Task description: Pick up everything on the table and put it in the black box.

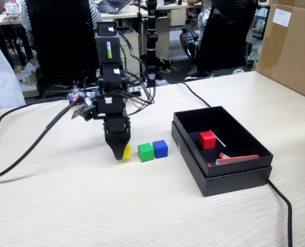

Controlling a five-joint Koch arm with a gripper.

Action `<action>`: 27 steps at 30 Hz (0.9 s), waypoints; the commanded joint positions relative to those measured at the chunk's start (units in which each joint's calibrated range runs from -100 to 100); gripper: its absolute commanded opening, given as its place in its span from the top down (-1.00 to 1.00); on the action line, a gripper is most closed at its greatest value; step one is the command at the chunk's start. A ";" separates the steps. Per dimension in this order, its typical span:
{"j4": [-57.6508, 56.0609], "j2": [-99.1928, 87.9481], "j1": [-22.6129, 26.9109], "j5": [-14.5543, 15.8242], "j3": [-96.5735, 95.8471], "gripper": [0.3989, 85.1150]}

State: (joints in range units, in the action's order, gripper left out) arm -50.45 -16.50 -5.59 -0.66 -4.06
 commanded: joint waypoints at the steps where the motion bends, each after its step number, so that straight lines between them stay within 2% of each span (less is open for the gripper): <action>1: -2.56 -12.12 0.10 -0.88 2.88 0.87; 4: -4.46 -18.55 1.95 -0.59 3.34 0.87; 7: -7.31 -22.34 8.21 2.10 9.05 0.87; 9: -7.83 -17.86 13.58 4.79 16.75 0.87; 14: -8.43 -4.78 18.75 7.23 27.91 0.87; 16: -11.20 9.33 21.64 8.69 37.43 0.87; 22: -14.22 25.17 23.44 9.72 47.67 0.87; 26: -15.52 29.87 24.08 9.72 47.49 0.84; 27: -15.52 30.10 24.08 9.77 47.40 0.73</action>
State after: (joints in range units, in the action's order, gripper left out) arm -65.47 14.69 18.24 9.16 39.66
